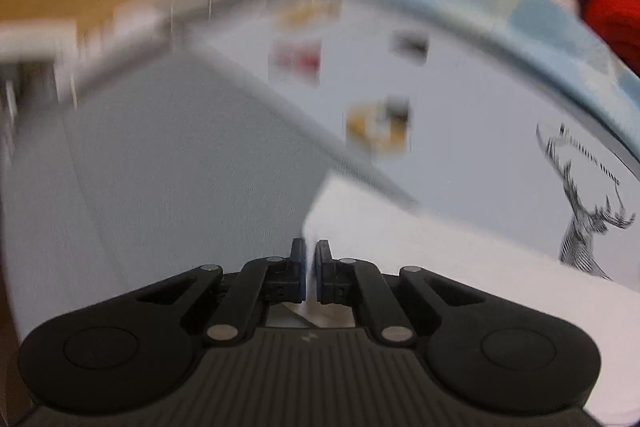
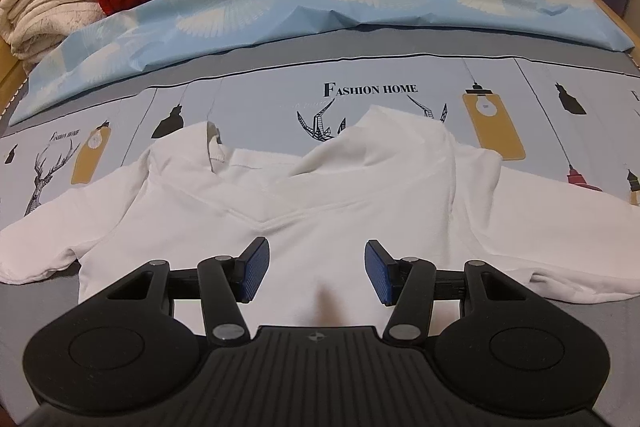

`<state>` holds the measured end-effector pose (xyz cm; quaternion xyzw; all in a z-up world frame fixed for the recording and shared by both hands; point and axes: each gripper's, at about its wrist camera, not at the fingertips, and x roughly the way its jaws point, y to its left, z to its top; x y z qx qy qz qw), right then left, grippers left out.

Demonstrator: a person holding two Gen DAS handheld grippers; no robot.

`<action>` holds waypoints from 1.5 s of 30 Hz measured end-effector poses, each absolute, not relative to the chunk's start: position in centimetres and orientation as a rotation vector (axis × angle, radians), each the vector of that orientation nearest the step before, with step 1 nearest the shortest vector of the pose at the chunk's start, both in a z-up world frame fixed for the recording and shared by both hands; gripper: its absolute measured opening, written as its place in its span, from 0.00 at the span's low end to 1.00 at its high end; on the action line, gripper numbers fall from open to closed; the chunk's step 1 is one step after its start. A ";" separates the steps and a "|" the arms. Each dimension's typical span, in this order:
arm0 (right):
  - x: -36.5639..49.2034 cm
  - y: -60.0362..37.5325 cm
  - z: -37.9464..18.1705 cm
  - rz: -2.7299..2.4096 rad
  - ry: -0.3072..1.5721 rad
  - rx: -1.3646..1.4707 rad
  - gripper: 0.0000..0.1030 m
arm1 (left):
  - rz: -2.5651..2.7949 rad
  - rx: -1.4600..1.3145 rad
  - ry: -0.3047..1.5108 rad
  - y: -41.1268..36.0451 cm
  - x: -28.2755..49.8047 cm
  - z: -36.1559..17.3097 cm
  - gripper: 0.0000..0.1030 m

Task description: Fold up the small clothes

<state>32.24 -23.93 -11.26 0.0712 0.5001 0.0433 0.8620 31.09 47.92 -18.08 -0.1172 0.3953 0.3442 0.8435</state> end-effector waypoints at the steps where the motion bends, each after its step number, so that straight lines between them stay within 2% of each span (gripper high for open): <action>1: 32.3 -23.9 -11.3 0.088 1.048 0.147 0.53 | 0.745 -0.207 0.813 47.9 31.1 -17.7 0.06; 3: 32.3 -24.1 -11.3 0.079 1.046 0.148 0.53 | 0.849 -0.129 0.838 48.1 31.5 -17.6 0.10; 4: 32.3 -24.3 -11.4 0.075 1.046 0.148 0.53 | 0.903 -0.107 0.874 48.1 31.7 -17.8 0.18; 6: 32.4 -24.8 -11.3 0.060 1.040 0.149 0.53 | 0.939 -0.148 0.912 48.1 31.9 -17.4 0.19; 9: 32.7 -26.2 -11.1 0.016 1.021 0.165 0.53 | 0.799 -0.187 0.842 44.6 32.3 -15.4 0.19; 11: 33.0 -27.9 -10.8 -0.022 1.005 0.195 0.53 | 0.614 -0.155 0.820 41.3 33.4 -15.0 0.24; 12: 33.1 -28.9 -10.5 -0.044 0.991 0.213 0.53 | 0.540 -0.151 0.824 39.9 34.0 -15.3 0.28; 14: 33.3 -31.7 -9.9 -0.107 0.956 0.249 0.53 | 0.444 -0.140 0.886 38.1 34.8 -17.1 0.28; 17: 32.9 -36.7 -9.2 -0.229 0.901 0.328 0.52 | 0.496 -0.163 1.057 39.1 35.0 -20.9 0.29; 18: 32.6 -38.3 -9.2 -0.269 0.887 0.356 0.52 | 0.561 -0.182 1.060 40.1 34.5 -21.4 0.32; 19: 32.2 -39.7 -9.2 -0.310 0.876 0.383 0.47 | 0.628 -0.172 1.079 40.6 34.4 -21.2 0.32; 20: 31.9 -41.1 -9.3 -0.346 0.866 0.410 0.37 | 0.705 -0.139 1.113 40.8 34.8 -21.0 0.31; 22: 31.3 -42.8 -9.9 -0.385 0.862 0.454 0.29 | 0.775 -0.118 1.131 40.5 35.3 -20.2 0.26; 23: 31.1 -43.3 -10.4 -0.394 0.870 0.472 0.28 | 0.755 -0.135 1.105 39.8 35.6 -19.5 0.26; 28: 31.7 -42.3 -12.2 -0.337 0.919 0.499 0.29 | 0.399 -0.119 0.888 29.0 39.6 -14.9 0.28; 31: 32.3 -41.3 -12.9 -0.313 0.939 0.516 0.29 | 0.134 -0.134 0.838 21.6 42.0 -14.4 0.28; 35: 32.6 -40.8 -12.8 -0.307 0.950 0.520 0.29 | -0.091 -0.105 0.840 12.9 45.0 -16.5 0.31; 36: 32.6 -40.9 -12.7 -0.307 0.949 0.519 0.29 | -0.110 -0.092 0.839 11.2 45.9 -17.3 0.33; 39: 32.5 -41.5 -12.5 -0.319 0.942 0.524 0.29 | -0.135 -0.108 0.863 7.8 47.9 -20.0 0.51; 41: 32.4 -42.0 -12.5 -0.329 0.941 0.535 0.29 | -0.147 -0.066 0.899 6.6 49.3 -22.3 0.48; 42: 32.4 -42.3 -12.5 -0.333 0.940 0.540 0.29 | -0.144 -0.013 0.883 5.9 49.6 -22.9 0.33; 43: 32.4 -42.6 -12.5 -0.338 0.939 0.545 0.29 | -0.140 0.018 0.868 5.8 49.9 -23.2 0.09; 44: 32.4 -42.8 -12.5 -0.344 0.937 0.547 0.29 | -0.114 0.023 0.871 6.2 50.4 -23.4 0.03; 45: 32.4 -43.0 -12.5 -0.348 0.936 0.548 0.29 | -0.073 -0.029 0.884 7.5 50.9 -23.5 0.04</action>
